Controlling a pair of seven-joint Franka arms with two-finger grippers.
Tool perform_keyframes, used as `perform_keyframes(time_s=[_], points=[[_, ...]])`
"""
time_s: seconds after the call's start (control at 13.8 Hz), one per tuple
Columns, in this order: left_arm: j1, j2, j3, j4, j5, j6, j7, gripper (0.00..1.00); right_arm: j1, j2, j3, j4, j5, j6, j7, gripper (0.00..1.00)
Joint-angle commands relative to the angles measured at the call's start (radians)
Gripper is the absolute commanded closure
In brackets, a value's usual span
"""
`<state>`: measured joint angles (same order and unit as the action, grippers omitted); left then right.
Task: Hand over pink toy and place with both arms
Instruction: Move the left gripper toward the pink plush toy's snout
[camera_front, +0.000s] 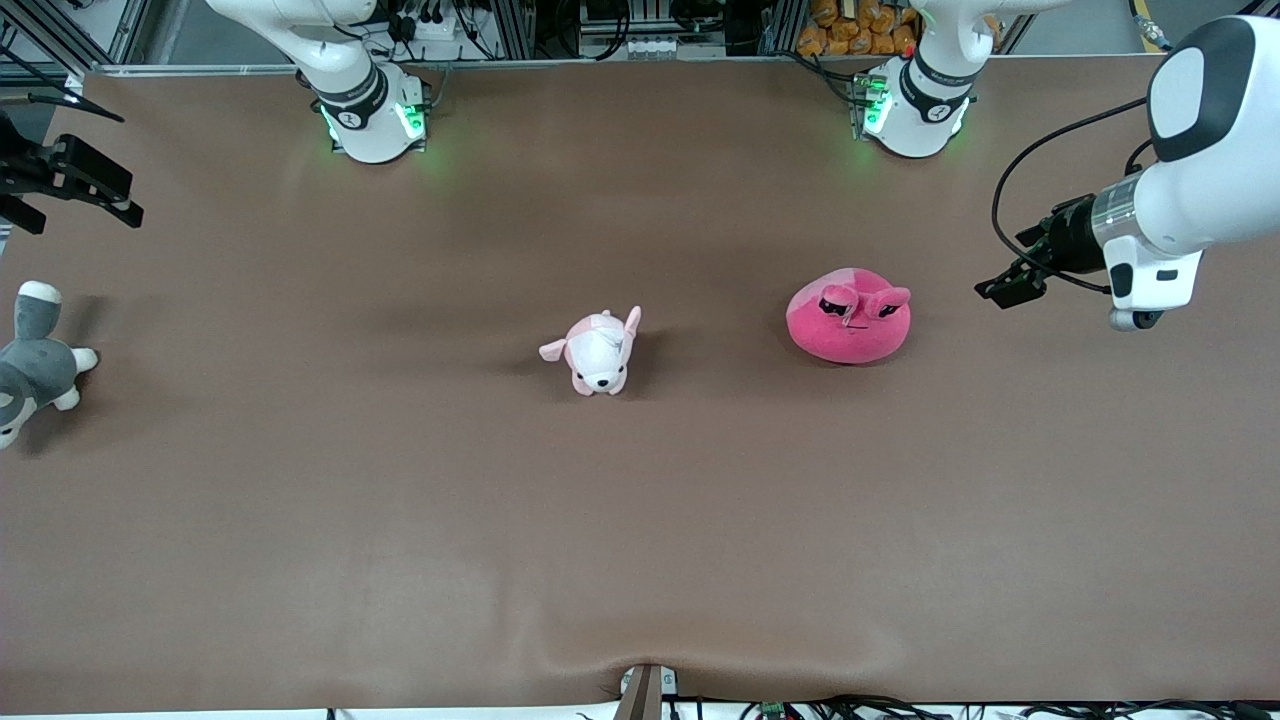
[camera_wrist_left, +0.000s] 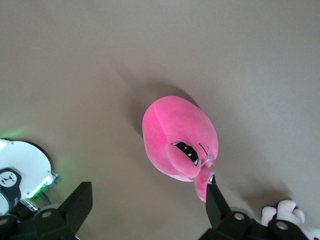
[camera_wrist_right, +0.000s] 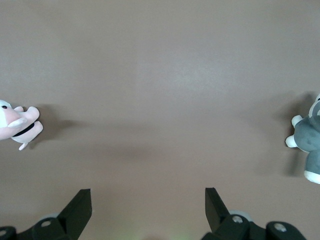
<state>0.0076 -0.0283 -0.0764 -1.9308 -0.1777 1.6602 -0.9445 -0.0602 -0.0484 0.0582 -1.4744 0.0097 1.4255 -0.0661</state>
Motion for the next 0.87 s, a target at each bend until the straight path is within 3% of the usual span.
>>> perform_keyframes(time_s=[0.0, 0.22, 0.65, 0.8], points=[[-0.006, 0.039, -0.005, 0.042, -0.014, -0.003, -0.098, 0.00, -0.012, 0.010, 0.006, 0.019, 0.012, -0.010, -0.012, 0.00], [-0.006, 0.060, -0.005, 0.042, -0.025, 0.016, -0.161, 0.00, -0.013, 0.010, 0.006, 0.017, 0.012, -0.010, -0.011, 0.00], [-0.008, 0.151, -0.003, 0.108, -0.082, 0.050, -0.561, 0.00, -0.013, 0.010, 0.006, 0.016, 0.012, -0.010, -0.011, 0.00], [-0.006, 0.171, -0.005, 0.125, -0.085, 0.050, -0.574, 0.00, -0.015, 0.010, 0.006, 0.016, 0.013, -0.011, -0.011, 0.00]])
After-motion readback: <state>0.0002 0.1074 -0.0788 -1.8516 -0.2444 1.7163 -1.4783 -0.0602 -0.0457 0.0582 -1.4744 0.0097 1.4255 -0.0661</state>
